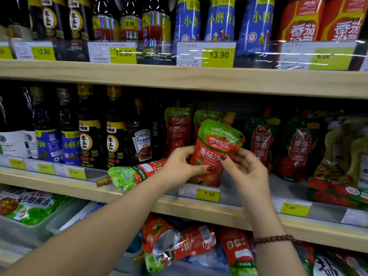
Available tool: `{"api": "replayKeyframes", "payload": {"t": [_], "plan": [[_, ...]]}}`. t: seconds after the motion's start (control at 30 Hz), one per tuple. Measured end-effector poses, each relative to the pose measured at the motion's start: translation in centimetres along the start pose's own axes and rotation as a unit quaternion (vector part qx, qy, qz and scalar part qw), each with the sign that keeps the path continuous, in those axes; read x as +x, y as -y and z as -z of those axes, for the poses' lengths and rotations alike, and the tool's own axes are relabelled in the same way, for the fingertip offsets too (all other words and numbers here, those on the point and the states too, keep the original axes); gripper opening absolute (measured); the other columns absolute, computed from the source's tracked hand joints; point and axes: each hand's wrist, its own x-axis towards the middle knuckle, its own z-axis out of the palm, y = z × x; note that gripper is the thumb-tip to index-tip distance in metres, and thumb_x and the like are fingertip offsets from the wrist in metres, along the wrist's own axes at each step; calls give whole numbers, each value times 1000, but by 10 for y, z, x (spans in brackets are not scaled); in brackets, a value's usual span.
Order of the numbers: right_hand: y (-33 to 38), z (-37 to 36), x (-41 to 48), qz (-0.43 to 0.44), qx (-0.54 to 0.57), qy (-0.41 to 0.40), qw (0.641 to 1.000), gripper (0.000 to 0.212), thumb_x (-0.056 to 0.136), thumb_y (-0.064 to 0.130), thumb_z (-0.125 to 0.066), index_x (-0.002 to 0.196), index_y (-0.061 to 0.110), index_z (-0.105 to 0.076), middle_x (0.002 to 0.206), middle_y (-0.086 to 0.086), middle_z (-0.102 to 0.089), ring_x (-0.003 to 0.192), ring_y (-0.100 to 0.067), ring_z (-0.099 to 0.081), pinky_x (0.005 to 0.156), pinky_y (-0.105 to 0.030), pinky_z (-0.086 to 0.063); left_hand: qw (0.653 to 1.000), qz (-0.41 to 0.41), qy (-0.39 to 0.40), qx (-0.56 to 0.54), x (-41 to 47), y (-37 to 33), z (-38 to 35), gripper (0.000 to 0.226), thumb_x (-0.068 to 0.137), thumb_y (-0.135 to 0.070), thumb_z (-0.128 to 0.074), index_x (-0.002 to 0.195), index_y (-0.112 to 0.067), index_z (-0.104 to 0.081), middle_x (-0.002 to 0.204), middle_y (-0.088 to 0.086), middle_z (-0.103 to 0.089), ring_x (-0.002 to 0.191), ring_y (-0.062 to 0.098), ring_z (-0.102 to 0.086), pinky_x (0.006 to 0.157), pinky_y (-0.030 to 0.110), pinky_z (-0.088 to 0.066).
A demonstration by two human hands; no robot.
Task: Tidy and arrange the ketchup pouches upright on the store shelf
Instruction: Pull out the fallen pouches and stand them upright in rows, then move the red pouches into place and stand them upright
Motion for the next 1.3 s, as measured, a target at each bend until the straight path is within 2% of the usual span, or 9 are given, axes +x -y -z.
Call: {"api": "replayKeyframes", "payload": {"t": [0.2, 0.4, 0.5, 0.77, 0.93, 1.0, 1.1, 1.17, 1.3], "plan": [[-13, 0, -3, 19, -270, 59, 961, 55, 65, 37, -78, 111, 47, -49, 91, 32, -54, 86, 17, -54, 66, -6, -44, 996, 33, -43, -69, 10, 4, 1, 28, 72, -11, -76, 98, -14, -69, 91, 0, -75, 86, 13, -71, 68, 22, -55], [-20, 2, 1, 4, -306, 31, 952, 52, 70, 38, -74, 118, 30, -54, 89, 25, -54, 85, 3, -58, 73, -23, -52, 993, 70, -31, -86, 15, 10, 0, 27, 73, -13, -76, 99, -18, -68, 92, 0, -75, 85, 14, -71, 65, 23, -55], [-22, 2, 0, 16, -367, 35, 930, 47, 71, 36, -74, 113, 28, -54, 82, 28, -50, 78, 0, -56, 71, -27, -53, 997, 63, -14, -35, 15, 12, -4, 24, 78, -13, -72, 98, -24, -65, 98, -1, -73, 91, 14, -69, 77, 30, -57], [-18, 4, 11, -40, -325, 60, 943, 38, 65, 32, -79, 92, 32, -53, 78, 15, -61, 72, 0, -61, 60, -19, -50, 998, 49, 4, 35, 8, 12, -4, 42, 78, -27, -72, 116, -20, -58, 111, -2, -68, 101, 12, -64, 92, 39, -52], [-10, 8, 24, -100, -260, 145, 950, 34, 65, 22, -80, 96, 24, -66, 90, 4, -72, 83, -10, -69, 76, -33, -57, 994, 24, -2, 109, 0, 8, 4, 37, 79, -30, -71, 113, -22, -59, 110, -3, -68, 98, 9, -64, 89, 36, -53], [-10, 9, 28, -115, -246, 166, 948, 33, 65, 20, -81, 95, 24, -68, 89, 3, -74, 83, -9, -70, 76, -31, -57, 989, 23, -32, 142, -9, 10, 7, 44, 79, -32, -70, 118, -19, -57, 112, 0, -67, 94, 11, -65, 85, 35, -55], [-9, 11, 35, -126, -266, 174, 940, 33, 61, 22, -84, 90, 27, -68, 83, 8, -74, 78, -4, -69, 65, -18, -54, 946, -29, -98, 308, -32, 18, 9, 47, 80, -39, -65, 124, -26, -53, 109, -6, -65, 93, 9, -63, 81, 34, -55], [-10, 12, 41, -129, -295, 176, 930, 36, 59, 24, -84, 91, 27, -67, 86, 7, -73, 79, -6, -69, 70, -23, -54, 914, -75, -113, 382, -47, 24, 7, 42, 81, -42, -61, 120, -30, -53, 105, -7, -65, 94, 12, -61, 78, 31, -52], [-16, 8, 50, -146, -305, 166, 926, 36, 61, 23, -84, 90, 32, -64, 93, 10, -71, 87, -6, -66, 81, -31, -54, 902, -127, -133, 391, -59, 34, 0, 21, 81, -35, -63, 99, -24, -62, 90, -5, -62, 86, 17, -57, 69, 27, -40]]}}
